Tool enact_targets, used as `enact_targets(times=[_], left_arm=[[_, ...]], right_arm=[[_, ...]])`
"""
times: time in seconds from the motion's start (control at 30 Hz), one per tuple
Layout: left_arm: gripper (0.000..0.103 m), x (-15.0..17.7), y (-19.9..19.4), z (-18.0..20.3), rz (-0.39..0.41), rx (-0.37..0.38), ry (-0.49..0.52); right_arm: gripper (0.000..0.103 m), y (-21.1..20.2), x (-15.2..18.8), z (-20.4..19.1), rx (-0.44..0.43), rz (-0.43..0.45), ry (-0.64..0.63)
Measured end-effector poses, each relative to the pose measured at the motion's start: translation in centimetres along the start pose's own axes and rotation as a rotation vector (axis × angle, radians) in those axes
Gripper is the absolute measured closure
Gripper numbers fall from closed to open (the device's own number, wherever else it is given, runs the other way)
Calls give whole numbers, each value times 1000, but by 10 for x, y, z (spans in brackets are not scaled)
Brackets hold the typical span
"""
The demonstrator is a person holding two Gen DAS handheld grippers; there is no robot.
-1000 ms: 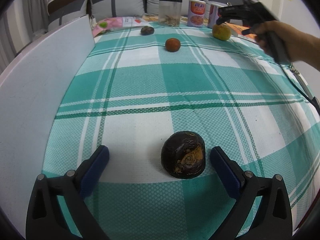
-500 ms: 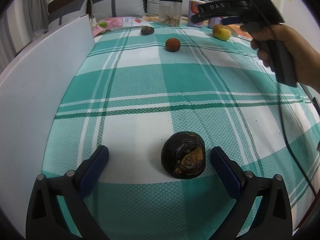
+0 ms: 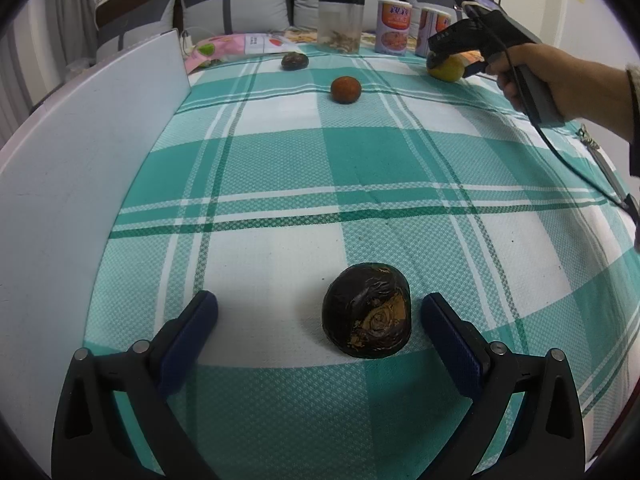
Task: Organize fruits
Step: 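Grasp the yellow-green apple with the right tool, then lower the yellow-green apple onto the cloth and open the right tool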
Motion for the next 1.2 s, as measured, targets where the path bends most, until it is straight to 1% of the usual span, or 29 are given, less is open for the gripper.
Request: enact_targets(times=[0.03,0.13,0.2,0.27,0.3,0.37,0.43,0.5,0.6,0.63,0.67,0.7,0.73,0.8,0.87,0.93,0.97,1.07,1.1,1.17,1.2], left_arm=[[1,0,0,0,0,0,0],[2,0,0,-1,1,9,-7],[1,-1,-2,-5,10,47,-34],[1,0,-7,-12,24,109,-71],[1,1,-10,-14,27,128,-82],[1,2,-12,-13,27,128,-75],[1,4,-11,-6,17,91,-38],[0,5,-7,7,-6,25,35],[0,5,-7,5,-2,23,26],[0,5,-7,4,-2,25,25],[0,5,-7,4,-2,24,27],[0,5,-7,4,-1,23,28],[0,5,-6,3,-1,24,27],[0,5,-6,4,-2,24,27],[0,5,-6,3,-2,25,27],[0,5,-6,4,-2,24,27],[0,5,-6,3,-2,24,27],[0,5,-6,4,-1,25,27],[0,5,-6,4,-2,24,27],[0,5,-6,4,-1,25,26],[0,5,-6,4,-1,26,26]], right_arm=[[40,-4,5,3,-20,-2,6],[40,-29,26,8,-135,-19,58],[40,-64,51,11,-217,-31,70],[40,-98,79,8,-273,-53,45],[40,-113,93,6,-295,-62,34],[40,-148,128,0,-331,-80,5],[40,-177,158,-4,-342,-85,-9],[40,-203,190,-11,-326,-68,-26],[40,-218,230,-18,-266,-39,-38],[39,-219,240,-19,-247,-36,-36],[38,-219,249,-21,-229,-14,-33],[37,-223,254,-23,-212,22,-28],[27,-225,259,-24,-191,32,-27],[11,-227,261,-27,-174,23,-35],[10,-234,262,-27,-157,41,-48],[10,-240,266,-23,-125,46,-31],[10,-242,266,-21,-119,42,-15],[10,-242,280,-16,-78,19,-2],[9,-241,285,-16,-70,18,-14],[8,-243,294,-23,-37,46,-93],[4,-242,297,-26,-22,48,-125]])
Point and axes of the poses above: each gripper's, at about its wrist camera, not at the fingertips, and y roughly the way its jaws point, z to its right, x to its underside, the point moved 2 cm from there along y, roughly the way its jaws point, and after that the axes turned 12 degrees about z, right-handed, at the moved point
